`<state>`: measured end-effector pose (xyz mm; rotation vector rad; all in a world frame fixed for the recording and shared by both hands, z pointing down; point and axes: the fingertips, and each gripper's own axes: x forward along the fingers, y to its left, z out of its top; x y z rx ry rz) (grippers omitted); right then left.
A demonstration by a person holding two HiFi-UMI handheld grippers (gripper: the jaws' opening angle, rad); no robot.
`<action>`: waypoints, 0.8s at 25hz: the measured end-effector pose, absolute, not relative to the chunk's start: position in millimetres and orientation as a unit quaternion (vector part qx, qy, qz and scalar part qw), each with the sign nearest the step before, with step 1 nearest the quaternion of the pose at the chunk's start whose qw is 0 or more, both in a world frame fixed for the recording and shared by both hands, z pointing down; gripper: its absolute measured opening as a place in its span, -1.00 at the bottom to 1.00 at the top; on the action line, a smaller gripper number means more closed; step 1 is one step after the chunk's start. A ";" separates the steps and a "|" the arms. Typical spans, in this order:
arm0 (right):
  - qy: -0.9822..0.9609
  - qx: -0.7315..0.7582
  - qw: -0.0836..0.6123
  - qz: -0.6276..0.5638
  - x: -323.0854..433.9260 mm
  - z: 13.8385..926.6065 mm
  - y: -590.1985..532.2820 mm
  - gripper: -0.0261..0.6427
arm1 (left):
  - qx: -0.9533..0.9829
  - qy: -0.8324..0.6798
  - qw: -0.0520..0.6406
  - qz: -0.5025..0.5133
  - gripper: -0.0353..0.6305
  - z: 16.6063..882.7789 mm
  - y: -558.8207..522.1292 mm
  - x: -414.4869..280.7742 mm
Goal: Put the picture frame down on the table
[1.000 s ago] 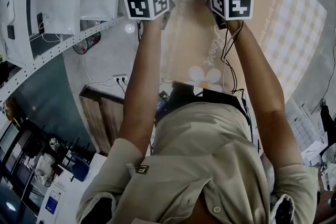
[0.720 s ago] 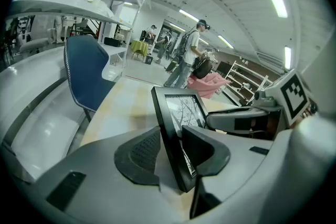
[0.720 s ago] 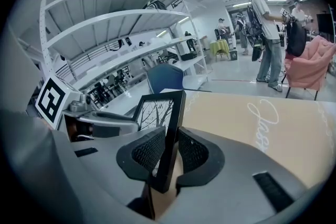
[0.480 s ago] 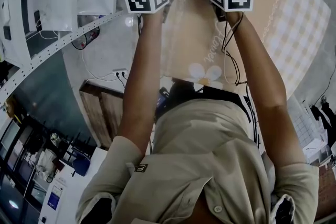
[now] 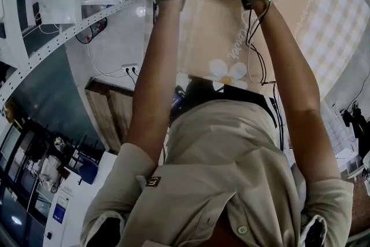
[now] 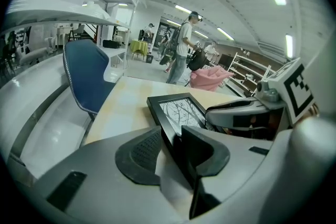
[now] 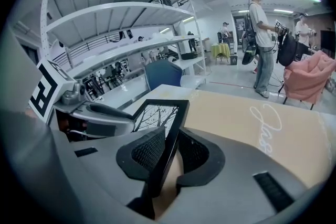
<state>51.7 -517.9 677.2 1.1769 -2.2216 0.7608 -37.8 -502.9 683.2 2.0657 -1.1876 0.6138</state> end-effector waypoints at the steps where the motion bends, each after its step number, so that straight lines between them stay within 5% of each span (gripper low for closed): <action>1: -0.818 0.434 0.257 0.275 51.5 677.6 -518.1 -0.67 | 0.792 -0.455 0.332 0.237 -0.52 683.4 -503.1 -37.6; 20: -0.810 0.447 0.304 0.227 50.4 670.6 -522.9 -0.67 | 0.790 -0.459 0.317 0.256 -0.52 675.3 -499.1 -39.3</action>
